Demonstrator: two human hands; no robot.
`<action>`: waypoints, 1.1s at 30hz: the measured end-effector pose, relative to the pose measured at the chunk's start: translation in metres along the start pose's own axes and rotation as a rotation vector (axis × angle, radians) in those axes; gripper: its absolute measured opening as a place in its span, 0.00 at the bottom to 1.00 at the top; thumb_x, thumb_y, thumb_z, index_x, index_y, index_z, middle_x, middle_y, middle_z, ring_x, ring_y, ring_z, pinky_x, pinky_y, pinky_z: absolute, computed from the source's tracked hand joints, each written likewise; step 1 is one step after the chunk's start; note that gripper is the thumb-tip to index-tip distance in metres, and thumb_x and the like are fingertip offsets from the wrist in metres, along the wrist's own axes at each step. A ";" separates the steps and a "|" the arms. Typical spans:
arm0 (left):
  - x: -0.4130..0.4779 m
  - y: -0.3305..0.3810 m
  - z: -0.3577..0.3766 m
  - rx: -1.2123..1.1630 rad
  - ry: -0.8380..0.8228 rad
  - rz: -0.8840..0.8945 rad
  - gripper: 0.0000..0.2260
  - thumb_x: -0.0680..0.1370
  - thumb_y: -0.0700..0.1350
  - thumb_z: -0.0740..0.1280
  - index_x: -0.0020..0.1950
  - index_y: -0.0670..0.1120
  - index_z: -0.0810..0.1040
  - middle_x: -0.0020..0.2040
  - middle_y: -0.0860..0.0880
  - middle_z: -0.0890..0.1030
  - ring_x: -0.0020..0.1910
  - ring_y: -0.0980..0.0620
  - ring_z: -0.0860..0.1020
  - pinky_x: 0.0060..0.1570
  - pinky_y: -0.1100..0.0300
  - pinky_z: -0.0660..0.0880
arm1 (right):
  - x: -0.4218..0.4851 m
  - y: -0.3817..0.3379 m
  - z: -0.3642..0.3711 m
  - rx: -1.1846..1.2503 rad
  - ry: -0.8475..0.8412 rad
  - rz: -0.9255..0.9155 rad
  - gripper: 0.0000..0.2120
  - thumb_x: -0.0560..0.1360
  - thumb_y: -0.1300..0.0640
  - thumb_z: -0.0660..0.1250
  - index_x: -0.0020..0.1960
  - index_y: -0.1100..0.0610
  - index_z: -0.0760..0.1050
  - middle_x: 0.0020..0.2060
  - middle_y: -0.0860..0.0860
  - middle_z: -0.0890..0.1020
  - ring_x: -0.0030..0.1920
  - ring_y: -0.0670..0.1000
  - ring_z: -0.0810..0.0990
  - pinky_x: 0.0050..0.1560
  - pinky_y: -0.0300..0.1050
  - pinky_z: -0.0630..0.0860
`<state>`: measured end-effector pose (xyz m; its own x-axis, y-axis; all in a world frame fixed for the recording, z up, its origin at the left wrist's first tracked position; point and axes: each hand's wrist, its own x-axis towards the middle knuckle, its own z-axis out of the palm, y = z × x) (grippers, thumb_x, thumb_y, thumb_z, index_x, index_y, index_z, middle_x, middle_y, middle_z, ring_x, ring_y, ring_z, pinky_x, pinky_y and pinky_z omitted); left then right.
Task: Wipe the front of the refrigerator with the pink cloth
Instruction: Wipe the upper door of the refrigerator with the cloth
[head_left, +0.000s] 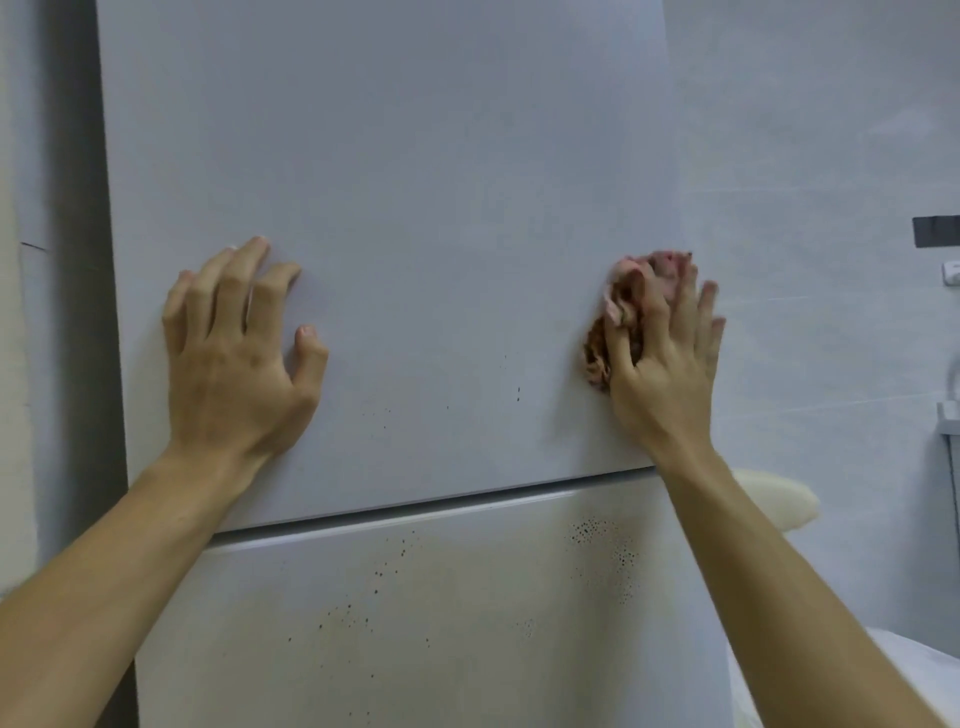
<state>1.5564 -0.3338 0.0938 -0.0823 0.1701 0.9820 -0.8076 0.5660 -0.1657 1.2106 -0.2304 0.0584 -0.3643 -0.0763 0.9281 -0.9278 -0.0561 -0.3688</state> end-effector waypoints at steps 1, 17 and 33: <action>0.000 0.001 0.001 -0.015 0.002 -0.006 0.23 0.80 0.48 0.60 0.73 0.41 0.71 0.76 0.38 0.69 0.76 0.36 0.65 0.77 0.39 0.58 | -0.013 0.006 -0.001 -0.006 0.012 0.046 0.30 0.84 0.37 0.51 0.85 0.40 0.49 0.86 0.51 0.44 0.85 0.54 0.40 0.84 0.58 0.37; -0.007 0.003 0.011 0.011 0.051 -0.014 0.23 0.81 0.47 0.59 0.75 0.40 0.69 0.77 0.38 0.68 0.77 0.37 0.63 0.81 0.43 0.51 | 0.011 -0.018 0.014 0.036 0.028 -0.042 0.33 0.86 0.43 0.51 0.86 0.55 0.46 0.85 0.55 0.43 0.85 0.54 0.37 0.84 0.51 0.36; -0.007 0.003 0.010 -0.009 0.028 -0.030 0.24 0.81 0.47 0.58 0.76 0.40 0.69 0.78 0.38 0.68 0.78 0.37 0.63 0.80 0.39 0.55 | 0.015 -0.080 0.026 -0.009 -0.010 -0.212 0.29 0.86 0.40 0.52 0.85 0.41 0.51 0.86 0.51 0.43 0.85 0.52 0.37 0.83 0.50 0.35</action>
<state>1.5484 -0.3414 0.0875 -0.0422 0.1752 0.9836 -0.8041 0.5783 -0.1375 1.2818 -0.2534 0.1002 -0.1603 -0.0740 0.9843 -0.9843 -0.0631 -0.1651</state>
